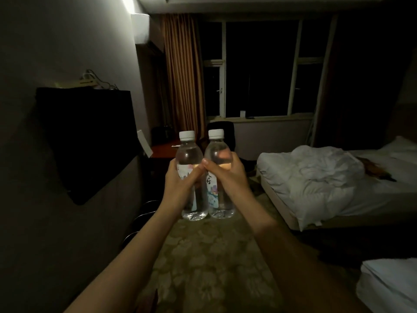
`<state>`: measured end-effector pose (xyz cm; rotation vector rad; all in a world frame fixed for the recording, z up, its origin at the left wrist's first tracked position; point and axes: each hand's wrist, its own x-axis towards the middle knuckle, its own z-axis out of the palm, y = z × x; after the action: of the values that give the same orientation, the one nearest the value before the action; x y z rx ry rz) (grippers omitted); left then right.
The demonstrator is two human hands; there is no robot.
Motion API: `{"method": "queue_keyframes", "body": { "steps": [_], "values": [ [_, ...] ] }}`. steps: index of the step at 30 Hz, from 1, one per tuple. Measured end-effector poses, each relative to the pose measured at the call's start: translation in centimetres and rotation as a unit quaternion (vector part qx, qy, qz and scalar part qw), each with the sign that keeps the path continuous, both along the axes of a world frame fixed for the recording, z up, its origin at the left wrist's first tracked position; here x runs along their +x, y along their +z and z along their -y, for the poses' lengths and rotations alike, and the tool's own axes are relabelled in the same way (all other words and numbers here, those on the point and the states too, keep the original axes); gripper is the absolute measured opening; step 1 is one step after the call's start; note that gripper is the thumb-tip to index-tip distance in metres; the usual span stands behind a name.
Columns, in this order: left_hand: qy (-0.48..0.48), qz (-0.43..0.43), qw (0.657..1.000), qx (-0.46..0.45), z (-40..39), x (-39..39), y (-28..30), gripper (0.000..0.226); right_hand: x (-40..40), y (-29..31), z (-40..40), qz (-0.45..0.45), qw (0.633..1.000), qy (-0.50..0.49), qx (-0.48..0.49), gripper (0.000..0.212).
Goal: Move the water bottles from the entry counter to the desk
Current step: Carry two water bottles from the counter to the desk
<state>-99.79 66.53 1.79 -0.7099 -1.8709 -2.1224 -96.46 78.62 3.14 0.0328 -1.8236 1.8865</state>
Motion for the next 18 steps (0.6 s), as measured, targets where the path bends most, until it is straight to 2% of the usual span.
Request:
{"method": "queue_keyframes", "body": {
  "steps": [4,11,18],
  "values": [
    [-0.001,0.004,1.000,0.001,-5.2,-7.9,-0.7,0.053,-8.1,-0.4,-5.3,0.004,1.000,-0.003,0.009,0.036],
    [0.024,0.009,1.000,0.000,-14.3,-21.7,0.2,0.050,-22.6,0.2,-14.5,0.011,1.000,0.012,0.001,0.032],
    [0.022,0.019,1.000,0.002,-21.9,-36.1,0.2,0.048,-37.2,0.2,-21.9,0.026,0.999,0.020,-0.004,0.046]
  ]
}}
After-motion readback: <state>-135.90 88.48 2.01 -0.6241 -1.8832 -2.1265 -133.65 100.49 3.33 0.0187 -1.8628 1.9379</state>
